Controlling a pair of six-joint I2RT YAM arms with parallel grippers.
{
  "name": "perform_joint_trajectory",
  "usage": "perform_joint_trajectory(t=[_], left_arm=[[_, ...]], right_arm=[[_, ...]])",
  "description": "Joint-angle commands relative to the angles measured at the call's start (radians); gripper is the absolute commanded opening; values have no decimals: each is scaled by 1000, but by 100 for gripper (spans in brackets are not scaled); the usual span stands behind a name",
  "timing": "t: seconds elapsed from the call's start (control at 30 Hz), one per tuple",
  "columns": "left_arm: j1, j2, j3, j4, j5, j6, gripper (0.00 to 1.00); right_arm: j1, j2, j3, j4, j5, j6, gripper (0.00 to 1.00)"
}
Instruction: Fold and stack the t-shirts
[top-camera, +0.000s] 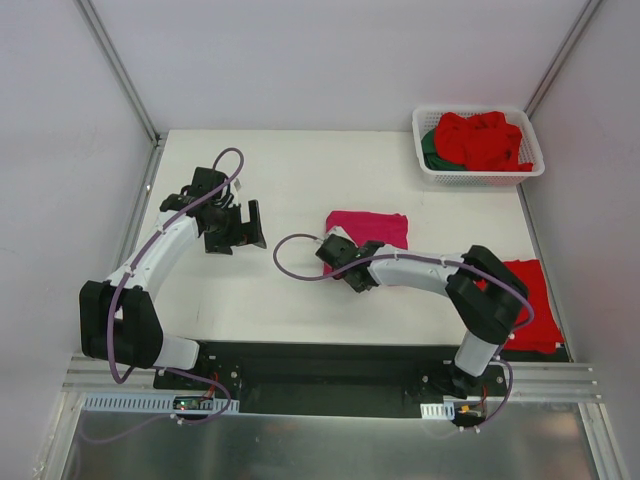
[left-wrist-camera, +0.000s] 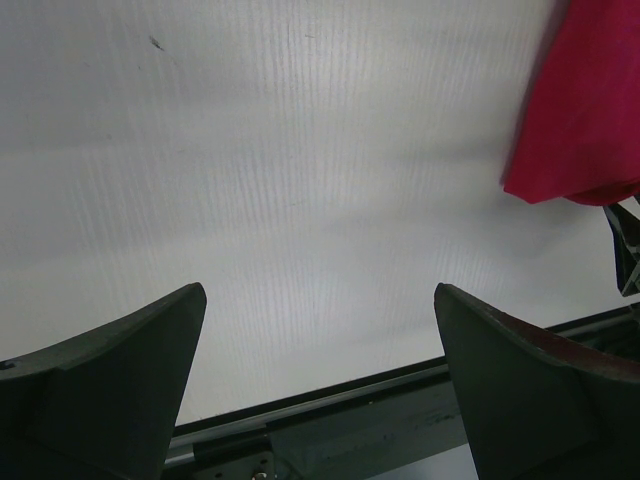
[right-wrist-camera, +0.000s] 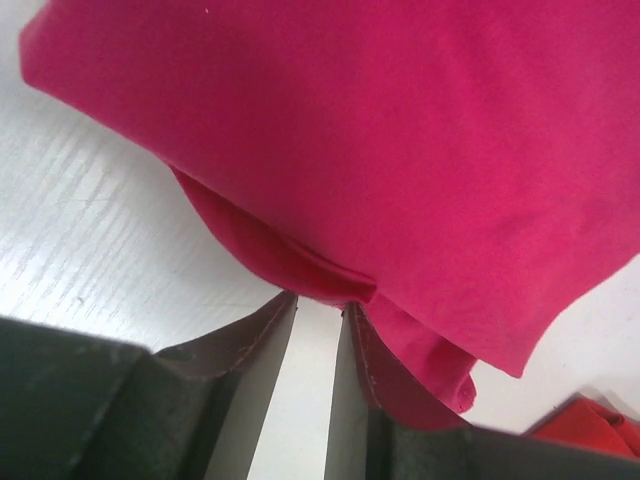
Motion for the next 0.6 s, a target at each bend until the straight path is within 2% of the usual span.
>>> perform_joint_trajectory(t=[0.0, 0.33, 0.43, 0.53, 0.57], left_arm=[[-8, -3, -5, -3, -3, 11, 99], [-8, -1, -11, -3, -3, 11, 100], [-8, -1, -12, -3, -6, 11, 99], [-8, 2, -9, -3, -3, 11, 99], [-8, 2, -9, -3, -3, 12, 99]], right_arm=[[6, 44, 27, 11, 25, 6, 29], [6, 127, 32, 62, 41, 25, 27], [-2, 135, 35, 68, 26, 25, 30], [-7, 124, 44, 55, -4, 28, 47], [-8, 118, 47, 43, -11, 28, 63]])
